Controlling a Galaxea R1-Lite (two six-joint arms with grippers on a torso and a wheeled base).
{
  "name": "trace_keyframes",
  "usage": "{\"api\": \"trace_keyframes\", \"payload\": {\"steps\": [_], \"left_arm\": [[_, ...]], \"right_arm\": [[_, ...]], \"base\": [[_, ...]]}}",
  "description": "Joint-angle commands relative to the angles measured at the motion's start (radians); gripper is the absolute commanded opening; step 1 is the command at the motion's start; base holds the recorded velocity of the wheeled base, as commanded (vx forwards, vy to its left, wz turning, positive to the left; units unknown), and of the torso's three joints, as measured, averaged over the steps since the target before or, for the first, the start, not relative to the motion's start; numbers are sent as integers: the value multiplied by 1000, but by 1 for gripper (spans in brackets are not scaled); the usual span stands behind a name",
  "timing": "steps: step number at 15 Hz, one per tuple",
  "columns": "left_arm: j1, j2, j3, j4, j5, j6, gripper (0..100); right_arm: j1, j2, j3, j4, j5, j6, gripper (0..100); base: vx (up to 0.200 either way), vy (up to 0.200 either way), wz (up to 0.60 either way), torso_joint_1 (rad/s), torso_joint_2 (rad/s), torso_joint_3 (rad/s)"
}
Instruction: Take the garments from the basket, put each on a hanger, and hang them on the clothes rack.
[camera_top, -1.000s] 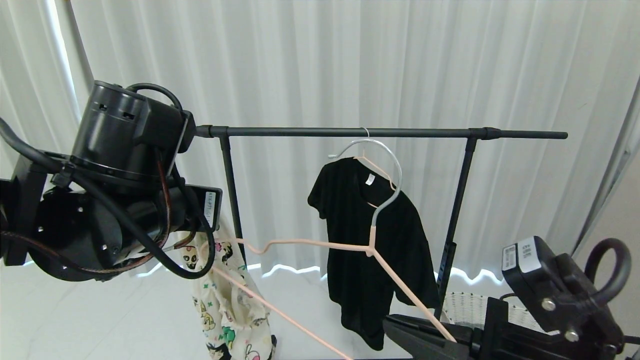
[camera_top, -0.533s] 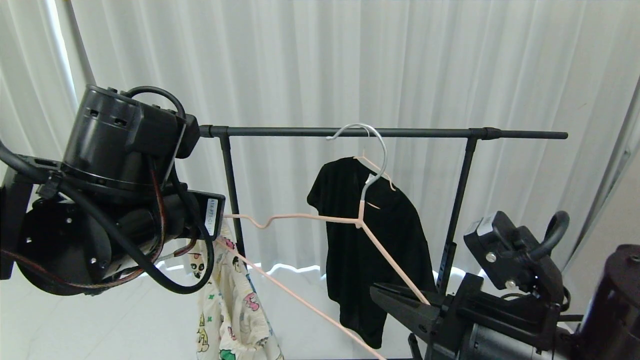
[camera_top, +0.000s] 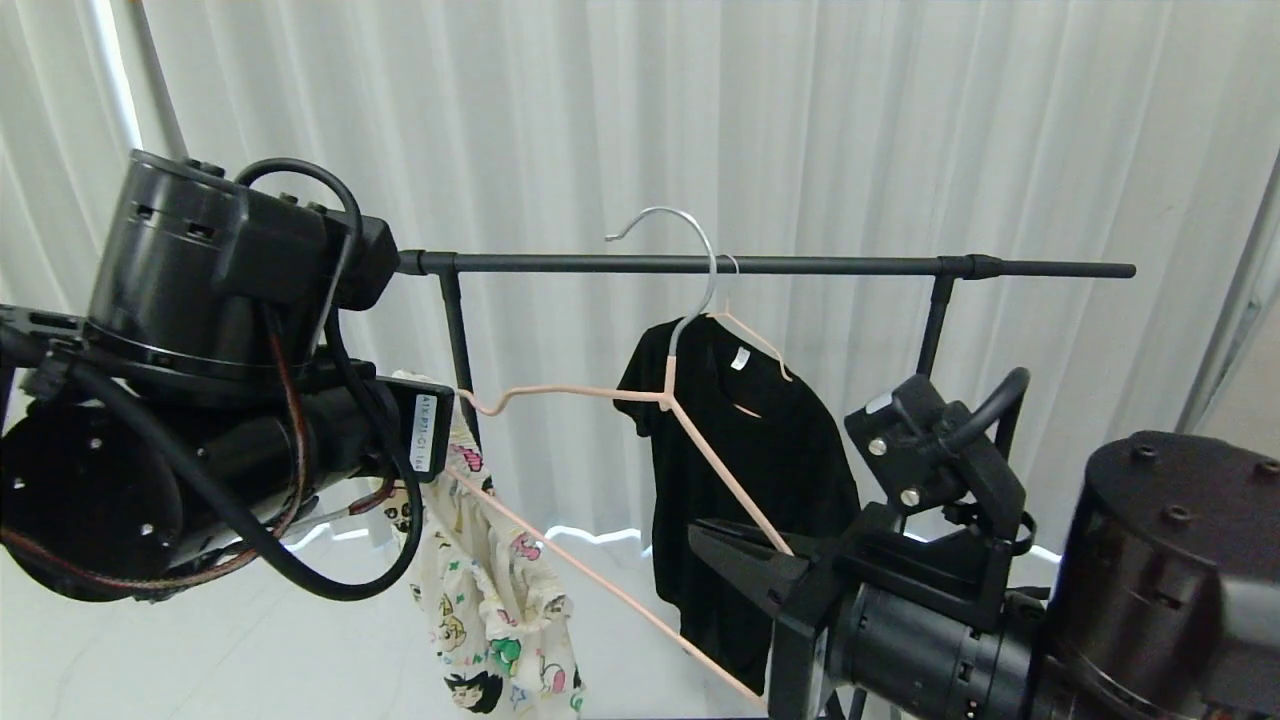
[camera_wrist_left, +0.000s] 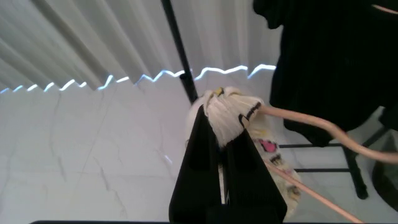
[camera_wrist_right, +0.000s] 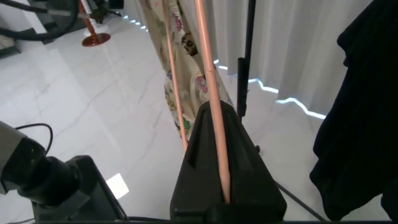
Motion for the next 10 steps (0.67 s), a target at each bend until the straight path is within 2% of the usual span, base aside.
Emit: {"api": "trace_keyframes", "payload": {"steps": [1,4,8,10], "left_arm": [[-44,-51,18,1,-20,3,0],[-58,-62,30,1,-26,3,0],[-210,-74,24,0,-26,3,0],[-259,-65,-3,0,-26,2,0]], "right_arm": [[2,58,-30,0,2,0,0],[2,86,-25,0,8,-9,0],[9,146,-53,0,8,-14,0],[25,173,-59,-2,2,-14,0]], "base": [[0,0,0,0,0,0],[0,0,0,0,0,0],[0,0,0,0,0,0],[0,0,0,0,0,0]]}}
